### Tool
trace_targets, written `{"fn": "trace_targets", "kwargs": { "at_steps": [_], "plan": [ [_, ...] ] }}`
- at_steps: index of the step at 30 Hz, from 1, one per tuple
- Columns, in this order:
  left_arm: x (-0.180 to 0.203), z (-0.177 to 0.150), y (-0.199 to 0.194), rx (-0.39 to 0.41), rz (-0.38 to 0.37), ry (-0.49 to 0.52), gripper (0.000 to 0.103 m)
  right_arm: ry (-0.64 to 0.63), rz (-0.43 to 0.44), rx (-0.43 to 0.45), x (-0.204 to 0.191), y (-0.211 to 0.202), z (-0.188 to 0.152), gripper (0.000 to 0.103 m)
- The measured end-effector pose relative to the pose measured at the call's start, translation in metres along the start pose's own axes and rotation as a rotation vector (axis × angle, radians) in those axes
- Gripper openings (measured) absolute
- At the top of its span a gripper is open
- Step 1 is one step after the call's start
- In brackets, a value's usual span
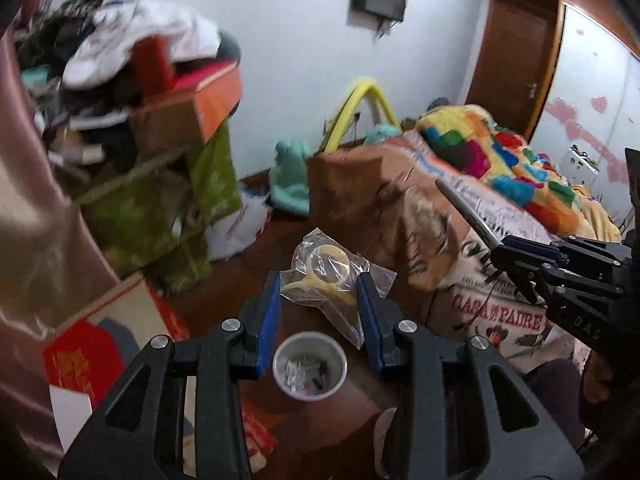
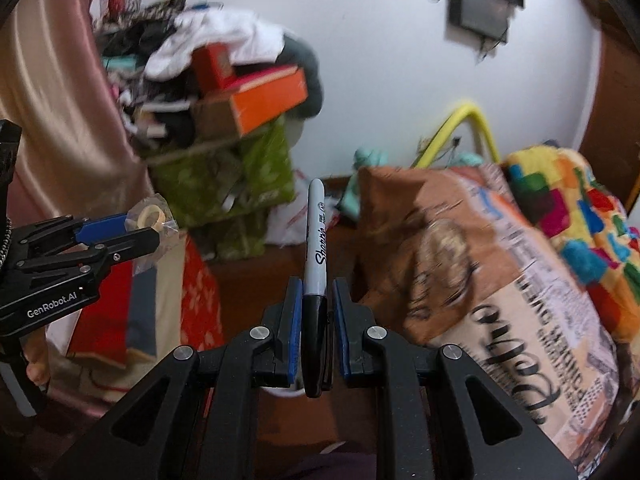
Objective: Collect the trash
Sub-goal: 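Carry the Sharpie marker and plastic bag over the white floor bin, then open both tools to drop the marker and plastic bag into the bin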
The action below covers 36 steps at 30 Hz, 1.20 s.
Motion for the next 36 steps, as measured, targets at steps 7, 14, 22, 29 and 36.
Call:
{"fn": "trace_targets", "kwargs": {
  "at_steps": [7, 14, 22, 29, 36],
  "plan": [
    [-0.023, -0.042, 0.04, -0.109, 0.013, -0.058, 0.037, -0.054, 0.038, -0.168, -0.023, 0.055, -0.037, 0.014],
    [-0.022, -0.086, 0.094, -0.239, 0.003, -0.056, 0.037, -0.079, 0.084, -0.352, -0.033, 0.111, -0.076, 0.014],
    [-0.032, -0.137, 0.153, -0.404, 0.022, -0.13, 0.037, -0.054, 0.136, -0.495, -0.034, 0.163, -0.097, 0.014],
    [-0.048, -0.162, 0.188, -0.497, 0.038, -0.207, 0.037, -0.037, 0.15, -0.571, -0.037, 0.198, -0.107, 0.014],
    [-0.057, -0.172, 0.21, -0.551, 0.022, -0.282, 0.037, 0.013, 0.2, -0.617, -0.033, 0.222, -0.11, 0.015]
  ]
}}
Point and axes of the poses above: each gripper's, at about its wrist camera, not at the fingertips, and y roughly the way its jaws point, x to its right, z to its top, the point moved 8 cm from there along y, roughly the way its jaws point, and after that the axes turned 3 degrees about x, right-handed, at the moved point
